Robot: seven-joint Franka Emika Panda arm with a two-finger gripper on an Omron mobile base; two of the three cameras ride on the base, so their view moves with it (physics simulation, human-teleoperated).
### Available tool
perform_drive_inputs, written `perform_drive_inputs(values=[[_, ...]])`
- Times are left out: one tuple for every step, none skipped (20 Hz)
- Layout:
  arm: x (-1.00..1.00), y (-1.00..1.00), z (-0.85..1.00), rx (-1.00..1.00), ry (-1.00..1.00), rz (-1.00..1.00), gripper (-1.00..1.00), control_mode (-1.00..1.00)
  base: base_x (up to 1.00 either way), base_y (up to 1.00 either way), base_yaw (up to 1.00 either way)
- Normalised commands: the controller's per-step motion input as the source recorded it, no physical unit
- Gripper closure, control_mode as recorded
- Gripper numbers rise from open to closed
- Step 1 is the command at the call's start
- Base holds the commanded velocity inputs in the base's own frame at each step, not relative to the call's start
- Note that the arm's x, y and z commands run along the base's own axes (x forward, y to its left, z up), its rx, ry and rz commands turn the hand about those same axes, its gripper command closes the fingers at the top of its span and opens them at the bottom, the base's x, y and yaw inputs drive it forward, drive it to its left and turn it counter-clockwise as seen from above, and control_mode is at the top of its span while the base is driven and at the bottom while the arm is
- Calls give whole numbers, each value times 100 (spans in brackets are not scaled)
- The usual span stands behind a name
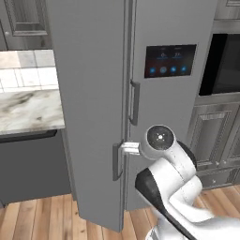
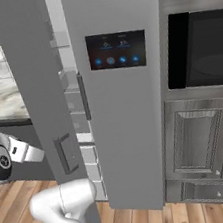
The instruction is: Take the lemon wedge from the fridge and place it on the plate with fish on the dining counter.
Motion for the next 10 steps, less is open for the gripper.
perform_drive_inputs(values=[[-42,-100,100,9,0,0,-100,-100,0,0,0],[-26,-100,100,12,0,0,-100,-100,0,0,0],[-14,-100,100,16,0,0,-100,-100,0,0,0],[0,-100,100,23,0,2,-100,-100,0,0,0],[0,-100,100,29,9,3,-100,-100,0,0,0],[7,-100,100,35,18,9,-100,-100,0,0,0],[1,-95,100,37,21,17,-100,-100,0,0,0],[0,-77,100,38,25,23,-100,-100,0,0,0],[0,-63,96,35,24,30,-100,-100,0,0,0],[0,-35,53,17,0,26,-100,-100,0,0,0]])
